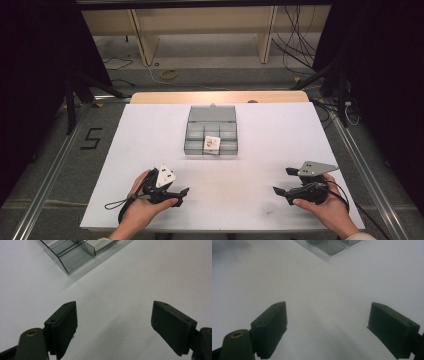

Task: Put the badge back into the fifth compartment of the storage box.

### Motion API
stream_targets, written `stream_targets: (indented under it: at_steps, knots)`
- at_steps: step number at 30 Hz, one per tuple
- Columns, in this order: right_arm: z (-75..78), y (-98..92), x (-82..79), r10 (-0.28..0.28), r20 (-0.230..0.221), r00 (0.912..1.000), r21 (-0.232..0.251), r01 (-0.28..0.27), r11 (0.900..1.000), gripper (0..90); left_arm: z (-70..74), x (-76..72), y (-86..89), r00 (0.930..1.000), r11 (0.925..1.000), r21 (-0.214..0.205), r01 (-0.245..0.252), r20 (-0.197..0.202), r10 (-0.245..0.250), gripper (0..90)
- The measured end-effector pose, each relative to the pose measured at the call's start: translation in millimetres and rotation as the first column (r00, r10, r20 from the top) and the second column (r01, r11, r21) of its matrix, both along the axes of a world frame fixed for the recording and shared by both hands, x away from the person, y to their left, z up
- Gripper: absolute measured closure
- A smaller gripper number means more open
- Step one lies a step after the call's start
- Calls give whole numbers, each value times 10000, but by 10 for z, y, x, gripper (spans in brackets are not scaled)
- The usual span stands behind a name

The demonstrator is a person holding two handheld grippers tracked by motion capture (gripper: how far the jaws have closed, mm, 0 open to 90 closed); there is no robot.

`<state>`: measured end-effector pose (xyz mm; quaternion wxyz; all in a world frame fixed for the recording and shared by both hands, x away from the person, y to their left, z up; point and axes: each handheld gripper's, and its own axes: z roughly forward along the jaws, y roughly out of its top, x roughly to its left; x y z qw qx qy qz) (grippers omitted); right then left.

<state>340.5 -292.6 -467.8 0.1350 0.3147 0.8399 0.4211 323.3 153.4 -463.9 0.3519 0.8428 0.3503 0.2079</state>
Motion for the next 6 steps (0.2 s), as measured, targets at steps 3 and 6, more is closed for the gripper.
stream_targets:
  at_steps: [3, 6]
  knots:
    - [-3, -2, 1, -10, -22, 10000, 9, 10, 10000, 162, -21, 5, 2, 10000, 10000, 14, -34, -15, 34, 205]
    - [-5, -1, 0, -46, -54, 10000, -2, 46, 10000, 162, -30, 3, -3, 10000, 10000, 70, -20, -73, 20, 205]
